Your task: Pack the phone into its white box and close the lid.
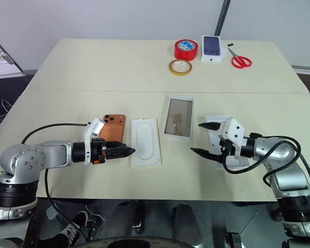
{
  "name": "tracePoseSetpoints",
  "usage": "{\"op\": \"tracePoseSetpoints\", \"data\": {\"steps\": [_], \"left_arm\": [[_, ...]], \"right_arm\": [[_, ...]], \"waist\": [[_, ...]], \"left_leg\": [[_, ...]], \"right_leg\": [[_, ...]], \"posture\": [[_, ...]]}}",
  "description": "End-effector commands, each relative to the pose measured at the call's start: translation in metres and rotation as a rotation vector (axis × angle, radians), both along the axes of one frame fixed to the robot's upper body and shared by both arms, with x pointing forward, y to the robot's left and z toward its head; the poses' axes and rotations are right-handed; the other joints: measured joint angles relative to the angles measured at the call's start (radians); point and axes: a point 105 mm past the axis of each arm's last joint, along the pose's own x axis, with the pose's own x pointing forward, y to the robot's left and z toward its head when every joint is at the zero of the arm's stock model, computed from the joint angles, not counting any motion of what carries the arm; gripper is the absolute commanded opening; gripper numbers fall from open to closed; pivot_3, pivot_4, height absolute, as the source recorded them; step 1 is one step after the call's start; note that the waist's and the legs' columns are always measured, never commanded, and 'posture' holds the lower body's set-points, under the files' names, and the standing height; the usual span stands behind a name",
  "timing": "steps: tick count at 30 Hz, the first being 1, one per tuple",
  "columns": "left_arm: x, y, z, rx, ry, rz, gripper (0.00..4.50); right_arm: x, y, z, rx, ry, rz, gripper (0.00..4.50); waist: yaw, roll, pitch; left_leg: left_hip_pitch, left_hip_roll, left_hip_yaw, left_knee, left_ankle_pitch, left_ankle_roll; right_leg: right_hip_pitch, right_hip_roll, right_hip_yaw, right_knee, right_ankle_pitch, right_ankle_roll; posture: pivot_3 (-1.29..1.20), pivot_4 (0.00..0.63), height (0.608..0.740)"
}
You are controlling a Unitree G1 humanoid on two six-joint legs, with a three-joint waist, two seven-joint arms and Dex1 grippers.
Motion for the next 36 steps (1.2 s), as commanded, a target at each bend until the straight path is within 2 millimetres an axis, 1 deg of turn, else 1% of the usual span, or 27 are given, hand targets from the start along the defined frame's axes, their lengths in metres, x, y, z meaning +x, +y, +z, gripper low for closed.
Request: {"op": "tracePoseSetpoints", "data": {"steps": [1, 2, 3, 5, 8, 12, 15, 16, 18, 20, 21, 22, 23, 26, 30, 34, 36], "left_arm": [[0.001, -0.006, -0.005, -0.009, 0.057, 0.011, 4.47], [0.002, -0.009, -0.005, 0.003, 0.047, 0.01, 4.47], [0.005, -0.011, -0.012, 0.032, 0.078, 0.02, 4.47], [0.016, -0.013, -0.019, 0.071, 0.095, 0.078, 4.47], [0.023, -0.02, -0.023, 0.073, 0.134, 0.096, 4.47], [0.024, -0.027, -0.025, 0.079, 0.169, 0.083, 4.47], [0.024, -0.031, -0.03, 0.091, 0.188, 0.089, 3.66], [0.025, -0.032, -0.031, 0.096, 0.192, 0.095, 3.2], [0.023, -0.034, -0.033, 0.107, 0.196, 0.077, 2.16], [0.022, -0.034, -0.033, 0.104, 0.202, 0.076, 1.2], [0.022, -0.033, -0.032, 0.1, 0.206, 0.082, 0.6], [0.022, -0.032, -0.033, 0.105, 0.211, 0.09, 0.14], [0.023, -0.031, -0.034, 0.11, 0.214, 0.096, 0.06], [0.023, -0.029, -0.031, 0.103, 0.207, 0.102, 0.06], [0.031, -0.021, -0.018, 0.046, 0.18, 0.146, 0.06], [0.043, -0.013, 0.0, -0.005, 0.138, 0.2, 0.06], [0.052, -0.011, 0.012, -0.046, 0.114, 0.23, 0.06]], "right_arm": [[0.002, -0.003, 0.011, -0.006, -0.063, -0.006, 4.5], [0.003, -0.002, 0.011, -0.003, -0.067, -0.005, 4.5], [0.004, -0.001, 0.012, 0.0, -0.073, -0.006, 4.5], [0.005, 0.0, 0.012, 0.003, -0.08, -0.007, 4.5], [0.005, 0.0, 0.01, 0.0, -0.084, -0.013, 4.5], [0.007, -0.003, 0.01, -0.008, -0.099, -0.028, 4.5], [0.008, -0.005, 0.012, -0.012, -0.115, -0.037, 4.5], [0.008, -0.004, 0.012, -0.011, -0.119, -0.039, 4.5], [0.009, -0.004, 0.013, -0.008, -0.124, -0.041, 4.5], [0.008, -0.004, 0.012, -0.011, -0.126, -0.042, 4.5], [0.008, -0.004, 0.012, -0.013, -0.126, -0.042, 4.5], [0.008, -0.004, 0.011, -0.014, -0.128, -0.043, 4.5], [0.008, -0.004, 0.011, -0.014, -0.131, -0.044, 4.5], [0.008, -0.002, 0.012, -0.011, -0.138, -0.042, 4.5], [0.006, 0.003, 0.014, 0.003, -0.132, -0.016, 4.5], [0.004, 0.021, 0.009, 0.022, -0.1, 0.052, 4.5], [0.01, 0.032, 0.0, -0.005, -0.084, 0.077, 4.5]], "waist": [[0.001, 0.0, 0.0], [0.001, 0.0, 0.0], [0.0, 0.0, 0.0], [0.002, 0.0, 0.0], [0.005, 0.0, -0.001], [0.016, 0.001, -0.001], [0.021, 0.0, -0.001], [0.021, 0.0, -0.001], [0.021, 0.0, -0.001], [0.021, 0.0, -0.001], [0.021, 0.0, -0.001], [0.021, 0.0, -0.001], [0.021, 0.0, -0.001], [0.02, 0.0, -0.001], [0.02, 0.0, 0.0], [0.018, -0.001, 0.0], [0.018, -0.002, 0.0]], "left_leg": [[0.0, 0.0, 0.0, 0.0, 0.0, 0.0], [0.0, 0.0, 0.0, 0.0, 0.0, 0.0], [0.0, 0.0, 0.0, 0.0, 0.0, 0.0], [0.0, 0.0, 0.0, 0.0, 0.0, -0.001], [0.002, 0.0, 0.0, 0.0, 0.001, -0.002], [0.004, 0.0, 0.0, 0.0, 0.001, -0.002], [0.006, -0.001, 0.0, 0.0, 0.001, -0.002], [0.006, -0.001, 0.0, 0.0, 0.001, -0.002], [0.006, -0.001, 0.0, 0.0, 0.001, -0.003], [0.006, -0.001, 0.0, 0.0, 0.002, -0.004], [0.006, -0.001, 0.0, 0.0, 0.002, -0.004], [0.006, -0.001, 0.0, 0.0, 0.002, -0.004], [0.006, -0.001, 0.0, 0.0, 0.002, -0.004], [0.006, -0.001, 0.0, 0.0, 0.002, -0.004], [0.006, -0.001, 0.0, 0.0, 0.002, -0.004], [0.006, -0.001, 0.0, -0.001, 0.002, -0.004], [0.005, -0.001, 0.0, -0.001, 0.002, -0.004]], "right_leg": [[0.0, 0.0, 0.0, 0.0, 0.0, 0.0], [0.0, 0.0, 0.0, 0.0, 0.0, 0.0], [0.0, 0.0, 0.0, 0.0, 0.0, 0.0], [0.0, 0.0, 0.0, 0.0, 0.0, 0.0], [0.002, 0.001, 0.0, 0.0, 0.0, 0.0], [0.004, 0.001, 0.0, 0.0, 0.0, 0.0], [0.007, 0.001, 0.0, -0.001, 0.0, 0.0], [0.007, 0.0, 0.0, -0.001, 0.0, 0.0], [0.007, 0.0, 0.0, -0.001, 0.0, 0.0], [0.007, 0.0, 0.0, -0.001, 0.0, 0.0], [0.007, 0.0, 0.0, -0.001, 0.0, 0.0], [0.007, 0.0, 0.0, -0.001, 0.0, 0.0], [0.007, 0.0, 0.0, -0.002, 0.0, 0.0], [0.006, 0.0, 0.0, -0.002, 0.0, 0.0], [0.006, 0.0, 0.0, -0.002, 0.0, 0.0], [0.005, 0.0, 0.0, -0.002, 0.0, 0.0], [0.005, 0.0, 0.0, -0.002, 0.0, 0.0]], "posture": [[0.0, 0.15, 0.728], [0.0, 0.15, 0.728], [0.0, 0.15, 0.728], [0.0, 0.15, 0.728], [0.0, 0.15, 0.728], [0.0, 0.15, 0.728], [0.0, 0.15, 0.728], [0.0, 0.15, 0.728], [0.0, 0.15, 0.728], [0.0, 0.15, 0.728], [0.0, 0.15, 0.728], [0.0, 0.15, 0.728], [0.0, 0.15, 0.728], [0.0, 0.15, 0.728], [0.0, 0.15, 0.728], [0.0, 0.15, 0.728], [0.0, 0.15, 0.728]]}}
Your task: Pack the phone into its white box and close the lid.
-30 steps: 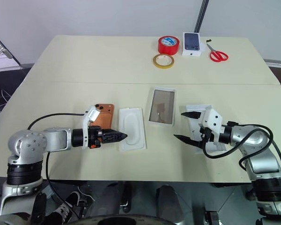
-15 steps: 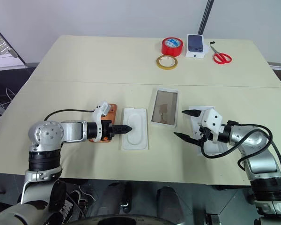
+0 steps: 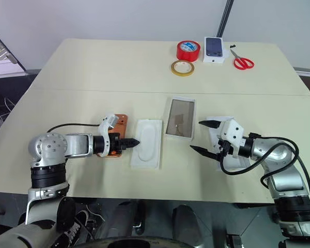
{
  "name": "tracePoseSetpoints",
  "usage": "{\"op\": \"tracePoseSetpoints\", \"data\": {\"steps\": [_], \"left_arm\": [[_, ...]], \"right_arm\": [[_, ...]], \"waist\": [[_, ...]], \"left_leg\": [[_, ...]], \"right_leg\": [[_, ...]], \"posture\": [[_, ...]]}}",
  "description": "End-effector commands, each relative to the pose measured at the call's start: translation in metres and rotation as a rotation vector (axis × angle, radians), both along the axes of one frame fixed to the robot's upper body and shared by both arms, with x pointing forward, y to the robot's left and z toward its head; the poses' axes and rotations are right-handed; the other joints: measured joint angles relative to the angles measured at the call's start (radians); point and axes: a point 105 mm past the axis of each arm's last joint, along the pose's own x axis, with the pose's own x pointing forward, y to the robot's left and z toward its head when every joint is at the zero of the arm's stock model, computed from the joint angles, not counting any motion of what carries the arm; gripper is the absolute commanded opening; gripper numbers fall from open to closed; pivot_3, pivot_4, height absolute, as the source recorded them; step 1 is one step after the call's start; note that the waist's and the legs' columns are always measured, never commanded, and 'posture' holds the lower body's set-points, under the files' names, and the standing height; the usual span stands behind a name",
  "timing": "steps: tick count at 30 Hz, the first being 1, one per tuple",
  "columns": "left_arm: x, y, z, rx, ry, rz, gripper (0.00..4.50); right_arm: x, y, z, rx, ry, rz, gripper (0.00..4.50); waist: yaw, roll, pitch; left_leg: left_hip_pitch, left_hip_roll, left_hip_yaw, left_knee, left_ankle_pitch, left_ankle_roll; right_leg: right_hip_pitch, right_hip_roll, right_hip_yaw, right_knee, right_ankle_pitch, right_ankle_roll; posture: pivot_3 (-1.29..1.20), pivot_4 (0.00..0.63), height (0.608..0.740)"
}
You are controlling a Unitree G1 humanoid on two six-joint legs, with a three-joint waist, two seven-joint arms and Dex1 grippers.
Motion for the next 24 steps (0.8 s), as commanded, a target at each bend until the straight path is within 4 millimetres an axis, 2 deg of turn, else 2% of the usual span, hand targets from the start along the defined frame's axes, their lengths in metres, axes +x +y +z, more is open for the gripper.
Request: {"op": "tracePoseSetpoints", "data": {"steps": [1, 8, 11, 13, 17, 18, 24], "left_arm": [[0.014, 0.004, 0.027, -0.047, -0.077, 0.044, 0.06], [0.019, 0.006, 0.036, -0.042, -0.114, 0.08, 0.06], [0.029, 0.013, 0.047, -0.078, -0.169, 0.14, 0.0], [0.03, 0.013, 0.05, -0.082, -0.185, 0.143, 0.0], [0.028, 0.011, 0.051, -0.07, -0.193, 0.133, 0.0], [0.027, 0.01, 0.051, -0.079, -0.187, 0.133, 0.0], [0.024, 0.003, 0.058, -0.154, -0.173, 0.106, 0.0]], "right_arm": [[0.009, 0.023, -0.002, -0.03, -0.027, 0.071, 4.5], [0.026, 0.039, -0.018, -0.111, 0.067, 0.104, 4.5], [0.034, 0.048, -0.03, -0.151, 0.147, 0.126, 3.71], [0.036, 0.047, -0.034, -0.188, 0.155, 0.133, 2.61], [0.037, 0.051, -0.031, -0.184, 0.147, 0.157, 0.73], [0.036, 0.054, -0.03, -0.172, 0.145, 0.172, 0.08], [0.008, 0.076, -0.024, -0.131, 0.106, 0.303, 0.08]], "waist": [[-0.001, -0.001, 0.001], [0.003, -0.002, 0.001], [-0.002, -0.002, 0.001], [-0.005, -0.002, 0.001], [-0.004, -0.002, 0.001], [-0.003, -0.002, 0.001], [0.0, -0.002, 0.001]], "left_leg": [[0.0, 0.0, 0.0, 0.0, 0.0, 0.0], [-0.005, -0.001, 0.0, 0.001, 0.002, -0.003], [-0.006, -0.001, 0.0, 0.001, 0.003, -0.004], [-0.005, 0.0, 0.0, 0.001, 0.003, -0.005], [-0.006, 0.0, 0.0, 0.001, 0.003, -0.005], [-0.006, 0.0, 0.0, 0.001, 0.003, -0.005], [-0.006, 0.0, 0.0, 0.001, 0.003, -0.005]], "right_leg": [[0.0, 0.0, 0.0, 0.0, 0.0, 0.0], [-0.005, 0.0, 0.0, 0.0, 0.0, 0.0], [-0.005, 0.001, -0.001, 0.001, 0.0, 0.0], [-0.006, 0.001, -0.001, 0.001, 0.0, 0.0], [-0.006, 0.002, -0.001, 0.001, 0.0, 0.0], [-0.006, 0.002, -0.001, 0.001, 0.0, 0.0], [-0.006, 0.002, -0.001, 0.001, 0.0, 0.0]], "posture": [[0.0, 0.15, 0.728], [0.0, 0.15, 0.728], [0.0, 0.15, 0.728], [0.0, 0.15, 0.728], [0.0, 0.15, 0.728], [0.0, 0.15, 0.728], [0.0, 0.15, 0.728]]}}
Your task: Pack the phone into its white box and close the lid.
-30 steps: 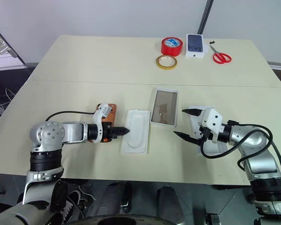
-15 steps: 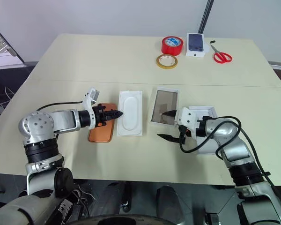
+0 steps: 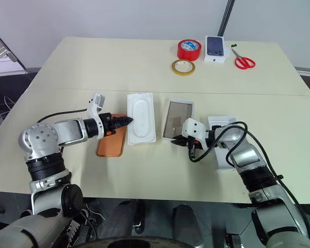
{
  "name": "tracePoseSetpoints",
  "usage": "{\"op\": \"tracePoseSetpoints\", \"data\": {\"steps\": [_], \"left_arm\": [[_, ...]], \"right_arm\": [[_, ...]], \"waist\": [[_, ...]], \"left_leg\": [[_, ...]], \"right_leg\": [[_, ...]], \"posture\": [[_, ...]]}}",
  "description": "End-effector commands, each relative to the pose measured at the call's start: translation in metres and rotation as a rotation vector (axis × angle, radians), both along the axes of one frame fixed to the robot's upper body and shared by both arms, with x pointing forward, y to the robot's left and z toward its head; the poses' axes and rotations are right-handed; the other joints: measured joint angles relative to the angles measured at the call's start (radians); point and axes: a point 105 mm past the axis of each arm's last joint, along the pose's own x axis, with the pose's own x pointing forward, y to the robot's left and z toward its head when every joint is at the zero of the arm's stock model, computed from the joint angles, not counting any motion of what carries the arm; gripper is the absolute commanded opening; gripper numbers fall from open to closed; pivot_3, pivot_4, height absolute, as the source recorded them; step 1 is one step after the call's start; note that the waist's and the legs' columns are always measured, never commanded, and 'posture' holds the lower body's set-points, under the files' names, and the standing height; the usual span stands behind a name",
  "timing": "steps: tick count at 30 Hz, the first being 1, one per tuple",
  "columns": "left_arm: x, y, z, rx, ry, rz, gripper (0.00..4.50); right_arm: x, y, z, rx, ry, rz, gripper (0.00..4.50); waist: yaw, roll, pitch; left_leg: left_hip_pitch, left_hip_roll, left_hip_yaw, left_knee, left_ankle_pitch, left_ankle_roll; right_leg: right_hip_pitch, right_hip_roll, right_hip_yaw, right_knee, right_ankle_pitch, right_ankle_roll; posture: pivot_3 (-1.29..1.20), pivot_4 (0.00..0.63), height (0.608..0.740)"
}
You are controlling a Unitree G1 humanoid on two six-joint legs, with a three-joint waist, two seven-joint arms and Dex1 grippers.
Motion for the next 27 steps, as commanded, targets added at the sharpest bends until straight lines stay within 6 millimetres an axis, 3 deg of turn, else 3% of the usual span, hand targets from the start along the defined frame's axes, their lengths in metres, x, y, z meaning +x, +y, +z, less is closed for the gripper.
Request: {"op": "tracePoseSetpoints", "data": {"steps": [1, 6, 7, 9, 12, 15, 22, 27], "left_arm": [[0.0, -0.004, 0.02, -0.041, -0.06, -0.027, 0.0], [-0.001, -0.008, 0.017, -0.041, -0.047, -0.044, 0.0], [-0.001, -0.01, 0.017, -0.041, -0.045, -0.046, 0.0], [-0.002, -0.015, 0.016, -0.046, -0.042, -0.056, 0.0], [-0.004, -0.023, 0.013, -0.051, -0.035, -0.076, 0.0], [-0.006, -0.029, 0.01, -0.046, -0.027, -0.085, 0.0], [-0.009, -0.057, 0.001, -0.049, 0.008, -0.138, 0.0], [-0.009, -0.067, -0.003, -0.048, 0.016, -0.154, 0.0]], "right_arm": [[-0.015, 0.018, 0.012, 0.052, -0.05, 0.082, 0.08], [-0.025, 0.029, 0.012, 0.1, -0.009, 0.076, 0.08], [-0.025, 0.03, 0.012, 0.096, -0.026, 0.074, 0.33], [-0.023, 0.032, 0.013, 0.109, -0.039, 0.046, 0.94], [-0.022, 0.03, 0.02, 0.136, -0.058, 0.011, 2.38], [-0.022, 0.014, 0.032, 0.13, -0.095, -0.041, 3.82], [-0.02, -0.062, 0.038, 0.002, -0.128, -0.222, 3.82], [-0.009, -0.08, 0.046, -0.005, -0.185, -0.292, 3.82]], "waist": [[0.0, 0.0, 0.0], [-0.002, 0.0, 0.0], [-0.002, 0.0, 0.0], [0.0, 0.0, 0.0], [0.002, 0.0, 0.0], [0.003, -0.001, 0.0], [0.003, -0.002, 0.001], [-0.003, -0.002, 0.001]], "left_leg": [[0.0, 0.0, 0.0, 0.0, 0.0, 0.0], [0.0, 0.0, 0.0, 0.0, 0.0, -0.001], [0.0, 0.0, 0.0, 0.0, 0.0, -0.001], [0.0, 0.0, 0.0, 0.0, 0.0, -0.001], [0.0, 0.0, 0.0, 0.0, 0.0, -0.001], [0.0, 0.0, 0.0, 0.0, 0.0, -0.001], [0.0, 0.0, 0.0, 0.0, -0.001, 0.002], [0.0, 0.001, 0.0, -0.001, 0.0, 0.0]], "right_leg": [[0.0, 0.0, 0.0, 0.0, 0.0, 0.0], [-0.001, 0.001, 0.0, 0.001, 0.0, 0.0], [-0.001, 0.001, 0.0, 0.001, 0.0, 0.0], [-0.001, 0.001, 0.0, 0.001, 0.0, 0.0], [0.0, 0.0, 0.0, 0.001, 0.0, 0.0], [-0.001, 0.0, 0.0, 0.001, 0.0, 0.0], [0.001, -0.001, 0.001, 0.0, 0.0, 0.0], [0.0, 0.001, 0.001, 0.0, 0.0, 0.0]], "posture": [[0.0, 0.15, 0.728], [0.0, 0.15, 0.728], [0.0, 0.15, 0.728], [0.0, 0.15, 0.728], [0.0, 0.15, 0.728], [0.0, 0.15, 0.728], [0.0, 0.15, 0.728], [0.0, 0.15, 0.728]]}}
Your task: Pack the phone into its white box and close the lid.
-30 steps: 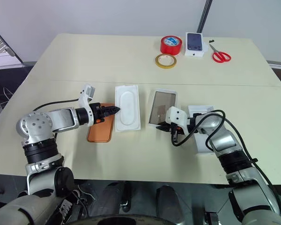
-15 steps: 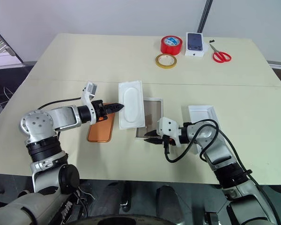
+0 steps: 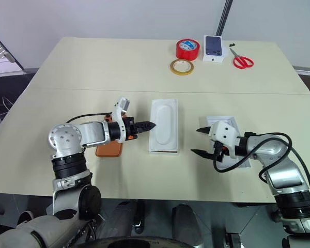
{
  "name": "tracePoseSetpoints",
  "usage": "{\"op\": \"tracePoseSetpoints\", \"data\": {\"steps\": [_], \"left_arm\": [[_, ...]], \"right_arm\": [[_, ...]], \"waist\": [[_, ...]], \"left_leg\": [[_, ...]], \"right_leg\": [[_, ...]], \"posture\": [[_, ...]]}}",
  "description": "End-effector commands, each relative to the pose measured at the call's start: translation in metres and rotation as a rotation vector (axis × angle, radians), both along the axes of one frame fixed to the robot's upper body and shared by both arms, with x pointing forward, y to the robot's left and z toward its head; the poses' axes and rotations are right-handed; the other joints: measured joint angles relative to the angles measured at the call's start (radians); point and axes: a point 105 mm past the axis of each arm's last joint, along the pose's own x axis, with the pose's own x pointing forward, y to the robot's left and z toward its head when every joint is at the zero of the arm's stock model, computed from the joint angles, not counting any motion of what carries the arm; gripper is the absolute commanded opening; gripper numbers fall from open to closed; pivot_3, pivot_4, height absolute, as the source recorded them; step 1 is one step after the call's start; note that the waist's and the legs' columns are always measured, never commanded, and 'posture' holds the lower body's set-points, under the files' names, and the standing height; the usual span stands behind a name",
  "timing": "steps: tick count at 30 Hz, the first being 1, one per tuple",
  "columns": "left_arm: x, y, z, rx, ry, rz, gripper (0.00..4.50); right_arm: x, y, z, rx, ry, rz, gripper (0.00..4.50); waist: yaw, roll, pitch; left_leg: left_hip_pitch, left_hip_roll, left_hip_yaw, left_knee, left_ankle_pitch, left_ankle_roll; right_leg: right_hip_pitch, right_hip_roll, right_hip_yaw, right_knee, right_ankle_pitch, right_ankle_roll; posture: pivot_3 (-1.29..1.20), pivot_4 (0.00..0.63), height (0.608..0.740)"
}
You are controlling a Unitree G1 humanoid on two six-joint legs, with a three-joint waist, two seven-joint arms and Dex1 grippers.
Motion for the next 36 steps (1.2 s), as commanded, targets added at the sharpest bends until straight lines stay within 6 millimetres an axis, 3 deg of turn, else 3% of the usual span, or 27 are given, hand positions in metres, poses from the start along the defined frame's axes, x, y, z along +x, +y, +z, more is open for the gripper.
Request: {"op": "tracePoseSetpoints", "data": {"steps": [1, 12, 15, 18, 28, 31, 33, 36], "left_arm": [[0.002, -0.002, 0.002, 0.0, -0.019, 0.004, 0.0], [0.009, 0.003, -0.006, 0.084, -0.048, 0.034, 0.0], [0.01, 0.0, -0.009, 0.087, -0.04, 0.031, 0.96], [0.012, 0.0, -0.011, 0.098, -0.041, 0.036, 2.37], [0.015, 0.006, 0.017, 0.069, -0.146, 0.057, 2.37], [0.023, 0.028, 0.028, 0.147, -0.302, 0.126, 2.43], [0.027, 0.045, 0.028, 0.27, -0.442, 0.151, 2.43], [0.025, 0.061, 0.027, 0.329, -0.554, 0.141, 2.43]], "right_arm": [[0.006, -0.006, 0.017, 0.008, -0.079, -0.015, 3.82], [0.014, -0.004, 0.015, 0.03, -0.125, -0.042, 3.82], [0.017, -0.002, 0.017, 0.035, -0.135, -0.036, 3.86], [0.02, 0.003, 0.02, 0.05, -0.149, -0.026, 3.86], [0.027, 0.036, 0.04, 0.237, -0.143, -0.005, 3.86], [0.029, 0.078, 0.027, 0.236, -0.143, 0.046, 3.06], [0.033, 0.091, 0.017, 0.189, -0.178, 0.04, 2.13], [0.038, 0.097, 0.009, 0.169, -0.188, 0.001, 2.13]], "waist": [[0.001, 0.0, 0.0], [0.006, 0.0, 0.0], [0.005, 0.0, 0.0], [0.006, 0.0, 0.0], [0.006, 0.0, 0.0], [-0.004, -0.001, 0.001], [-0.013, 0.0, 0.0], [-0.018, 0.001, 0.001]], "left_leg": [[0.0, 0.0, 0.0, 0.0, 0.0, 0.0], [0.0, 0.0, 0.0, 0.001, 0.0, 0.0], [0.0, 0.0, 0.0, 0.001, 0.0, 0.0], [0.0, 0.0, 0.0, 0.001, 0.0, -0.001], [0.0, 0.0, 0.0, 0.001, 0.001, -0.001], [0.0, 0.0, 0.0, 0.001, 0.001, -0.001], [0.0, 0.001, 0.0, -0.001, 0.001, -0.003], [-0.001, 0.001, 0.001, -0.005, 0.004, -0.006]], "right_leg": [[0.0, 0.0, 0.0, 0.0, 0.0, 0.0], [0.001, 0.0, 0.0, 0.0, 0.0, 0.0], [0.0, 0.0, 0.0, 0.0, 0.0, 0.0], [0.001, 0.0, -0.001, 0.0, 0.0, 0.0], [0.0, 0.001, -0.001, 0.0, 0.0, 0.0], [0.0, 0.001, -0.001, 0.0, 0.0, 0.0], [-0.001, 0.002, 0.0, 0.001, 0.0, 0.0], [-0.005, 0.002, 0.001, 0.001, 0.0, 0.0]], "posture": [[0.0, 0.15, 0.728], [0.0, 0.15, 0.728], [0.0, 0.15, 0.728], [0.0, 0.15, 0.728], [0.0, 0.15, 0.728], [0.0, 0.15, 0.728], [0.0, 0.15, 0.728], [0.0, 0.15, 0.728]]}}
